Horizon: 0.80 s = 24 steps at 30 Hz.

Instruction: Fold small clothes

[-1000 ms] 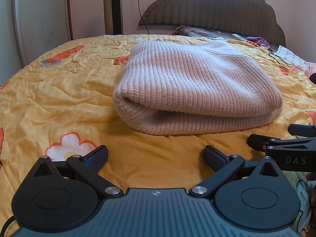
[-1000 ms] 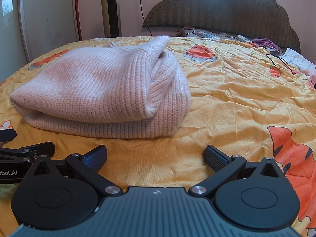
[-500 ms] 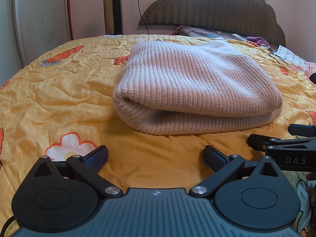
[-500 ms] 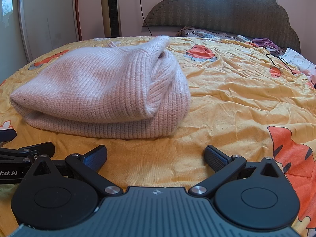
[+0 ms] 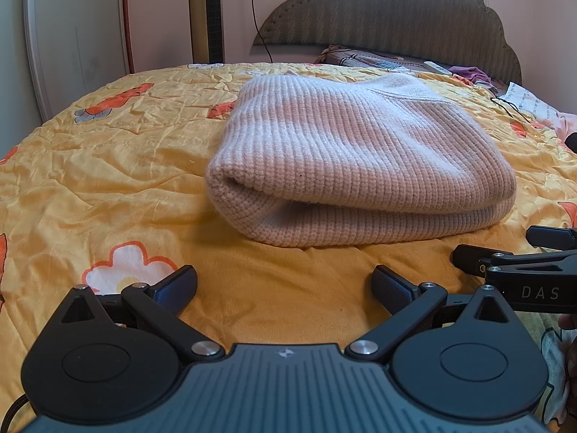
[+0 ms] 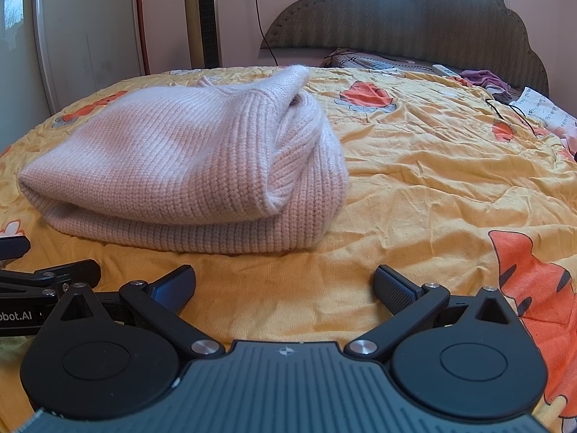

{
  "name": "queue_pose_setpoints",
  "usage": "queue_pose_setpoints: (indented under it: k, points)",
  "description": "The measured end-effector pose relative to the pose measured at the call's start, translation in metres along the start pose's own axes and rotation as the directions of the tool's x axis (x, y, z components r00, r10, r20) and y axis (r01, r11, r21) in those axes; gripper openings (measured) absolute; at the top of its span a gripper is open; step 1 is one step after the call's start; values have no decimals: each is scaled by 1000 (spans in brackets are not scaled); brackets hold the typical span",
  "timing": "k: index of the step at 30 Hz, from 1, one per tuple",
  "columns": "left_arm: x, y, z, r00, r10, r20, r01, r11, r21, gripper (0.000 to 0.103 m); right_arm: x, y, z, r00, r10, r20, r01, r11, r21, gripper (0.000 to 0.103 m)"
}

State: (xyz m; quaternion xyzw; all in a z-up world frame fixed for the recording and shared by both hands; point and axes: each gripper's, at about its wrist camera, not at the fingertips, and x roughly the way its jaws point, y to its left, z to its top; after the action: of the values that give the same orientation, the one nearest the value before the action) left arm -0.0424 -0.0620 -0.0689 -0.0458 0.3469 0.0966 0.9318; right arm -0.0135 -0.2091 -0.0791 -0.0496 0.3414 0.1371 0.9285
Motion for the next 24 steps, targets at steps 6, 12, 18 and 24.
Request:
queue_pose_setpoints:
  k: [6,12,18,24]
  points:
    - [0,0,0,1000,0,0,0,1000,0,103,0,0,0,1000,0,0,0,1000,0,102]
    - [0,-1,0,1000,5,-5,-5,1000,4,103,0,0,0,1000,0,0,0,1000,0,102]
    - [1,-1,0,1000,6,-12,-6,1000,6,103,0,0,0,1000,0,0,0,1000,0,102]
    - [2,-2,2,1000,10,-19,-10,1000,14,103,0,0,0,1000,0,0,0,1000,0,102]
